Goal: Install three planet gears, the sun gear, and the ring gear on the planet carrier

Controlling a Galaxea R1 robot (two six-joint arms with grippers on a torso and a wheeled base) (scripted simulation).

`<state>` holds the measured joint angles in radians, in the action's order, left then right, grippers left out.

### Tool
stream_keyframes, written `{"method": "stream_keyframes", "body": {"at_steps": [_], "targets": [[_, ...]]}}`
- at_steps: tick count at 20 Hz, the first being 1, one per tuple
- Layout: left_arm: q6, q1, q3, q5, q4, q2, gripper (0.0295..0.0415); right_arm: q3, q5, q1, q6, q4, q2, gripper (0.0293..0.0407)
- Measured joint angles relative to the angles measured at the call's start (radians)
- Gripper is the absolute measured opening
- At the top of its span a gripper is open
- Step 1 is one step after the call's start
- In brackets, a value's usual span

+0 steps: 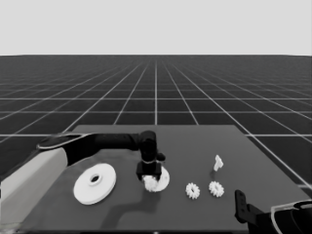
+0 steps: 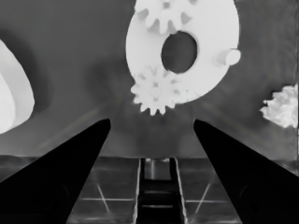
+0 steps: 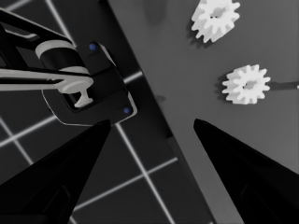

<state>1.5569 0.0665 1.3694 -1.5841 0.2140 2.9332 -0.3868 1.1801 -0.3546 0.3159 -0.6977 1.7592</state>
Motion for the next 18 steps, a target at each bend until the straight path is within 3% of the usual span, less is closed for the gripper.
{"method": "stream_keyframes", "body": {"at_steps": [1, 3, 9, 10, 11, 13, 15, 18], "targets": [[0.032, -0.123, -0.037, -0.002, -0.105, -0.004, 0.0385, 0.000, 0.000, 0.000, 0.000, 0.000, 0.000, 0.0385], [0.029, -0.239, -0.030, 0.009, -0.209, 0.000, 0.0385, 0.000, 0.000, 0.000, 0.000, 0.000, 0.000, 0.0385], [0.015, -0.291, -0.012, 0.014, -0.261, 0.004, 0.0385, 0.000, 0.000, 0.000, 0.000, 0.000, 0.000, 0.0385], [-0.469, -0.332, -0.369, 0.375, -0.116, -0.262, 0.0409, 0.000, 0.000, 0.000, 0.000, 0.000, 0.000, 0.0385], [-0.969, -0.363, -0.606, 0.594, -0.029, -0.642, 0.0408, 0.000, 0.000, 0.000, 0.000, 0.000, 0.000, 0.0385], [-1.583, -0.392, -0.831, 0.799, 0.053, -1.002, 0.0394, 0.000, 0.000, 0.000, 0.000, 0.000, 0.000, 0.0385], [-1.795, -0.402, -0.910, 0.870, 0.081, -1.119, 0.0386, 0.000, 0.000, 0.000, 0.000, 0.000, 0.000, 0.0385], [-1.885, -0.407, -0.943, 0.900, 0.093, -1.167, 0.0385, 0.000, 0.000, 0.000, 0.000, 0.000, 0.000, 0.0385]]}}
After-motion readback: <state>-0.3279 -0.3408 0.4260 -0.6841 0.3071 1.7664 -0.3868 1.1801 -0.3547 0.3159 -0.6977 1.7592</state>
